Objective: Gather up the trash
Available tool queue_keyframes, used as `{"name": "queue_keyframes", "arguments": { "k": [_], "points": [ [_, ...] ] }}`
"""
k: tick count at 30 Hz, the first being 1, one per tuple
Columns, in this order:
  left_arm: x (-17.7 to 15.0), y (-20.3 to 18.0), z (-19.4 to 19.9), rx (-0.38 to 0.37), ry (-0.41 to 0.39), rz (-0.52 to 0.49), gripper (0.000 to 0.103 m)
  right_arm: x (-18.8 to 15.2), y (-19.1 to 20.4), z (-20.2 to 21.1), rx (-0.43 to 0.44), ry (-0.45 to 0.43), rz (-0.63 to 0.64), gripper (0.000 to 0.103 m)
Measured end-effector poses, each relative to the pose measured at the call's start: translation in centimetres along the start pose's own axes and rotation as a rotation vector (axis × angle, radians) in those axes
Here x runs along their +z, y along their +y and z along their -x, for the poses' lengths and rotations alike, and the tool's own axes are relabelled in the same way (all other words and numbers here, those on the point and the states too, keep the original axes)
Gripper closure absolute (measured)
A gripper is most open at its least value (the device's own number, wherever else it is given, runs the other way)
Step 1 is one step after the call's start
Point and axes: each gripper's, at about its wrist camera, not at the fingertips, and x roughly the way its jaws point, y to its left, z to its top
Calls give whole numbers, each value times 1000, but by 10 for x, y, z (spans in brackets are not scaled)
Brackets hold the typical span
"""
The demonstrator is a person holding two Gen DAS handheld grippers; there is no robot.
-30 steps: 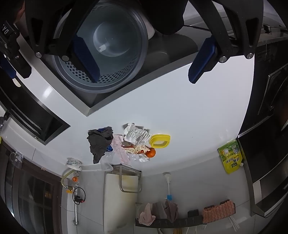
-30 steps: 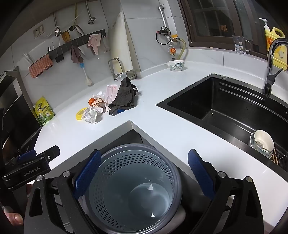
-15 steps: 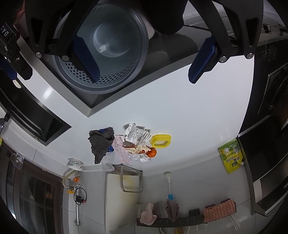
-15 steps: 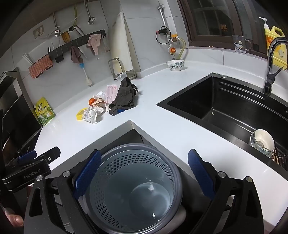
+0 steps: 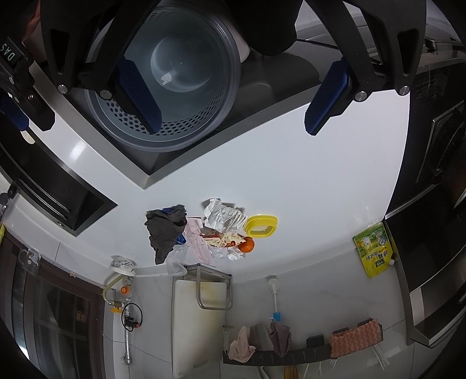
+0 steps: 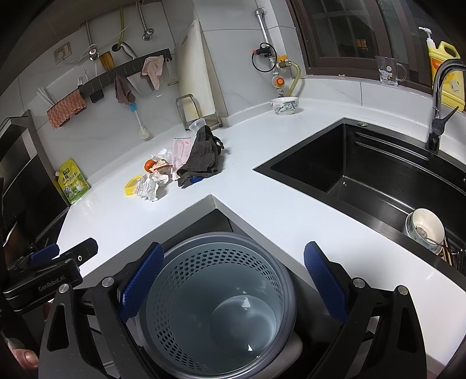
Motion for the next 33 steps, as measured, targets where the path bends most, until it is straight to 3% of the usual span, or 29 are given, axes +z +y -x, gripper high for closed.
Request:
{"name": "queue_keyframes", "arguments": {
  "k": [33],
  "points": [
    [-1, 0, 0, 0, -1, -2, 6, 1, -2, 3, 3, -3, -2, 11]
  ]
}}
